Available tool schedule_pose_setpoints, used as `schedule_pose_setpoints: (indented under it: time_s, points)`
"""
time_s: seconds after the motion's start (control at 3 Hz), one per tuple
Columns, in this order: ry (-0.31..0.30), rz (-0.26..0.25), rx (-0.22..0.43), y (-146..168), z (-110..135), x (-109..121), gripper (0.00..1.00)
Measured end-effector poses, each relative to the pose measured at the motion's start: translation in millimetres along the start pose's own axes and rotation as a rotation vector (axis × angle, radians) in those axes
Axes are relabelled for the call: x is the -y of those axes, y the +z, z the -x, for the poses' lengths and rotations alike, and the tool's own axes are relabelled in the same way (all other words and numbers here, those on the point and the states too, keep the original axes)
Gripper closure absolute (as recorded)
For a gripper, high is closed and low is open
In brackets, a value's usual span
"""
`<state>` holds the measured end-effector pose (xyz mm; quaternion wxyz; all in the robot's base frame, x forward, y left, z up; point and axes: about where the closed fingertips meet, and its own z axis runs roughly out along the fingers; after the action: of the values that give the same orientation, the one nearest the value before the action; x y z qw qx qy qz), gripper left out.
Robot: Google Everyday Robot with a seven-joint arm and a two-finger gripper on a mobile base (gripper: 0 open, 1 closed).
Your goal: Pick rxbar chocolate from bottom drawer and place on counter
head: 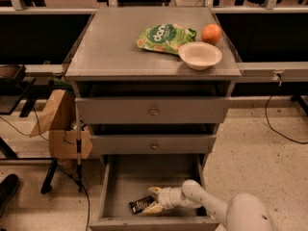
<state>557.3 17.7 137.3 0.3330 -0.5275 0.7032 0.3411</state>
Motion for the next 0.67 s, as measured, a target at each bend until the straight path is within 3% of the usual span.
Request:
schedule_pose_setpoints:
  time_s: [0.33, 0.67]
  points:
    - [-0.059, 0.042, 0.008, 19.4, 14.0, -6.4, 0.17]
    - [-0.095, 0.074, 0.006, 38.4, 16.2, -8.5, 0.18]
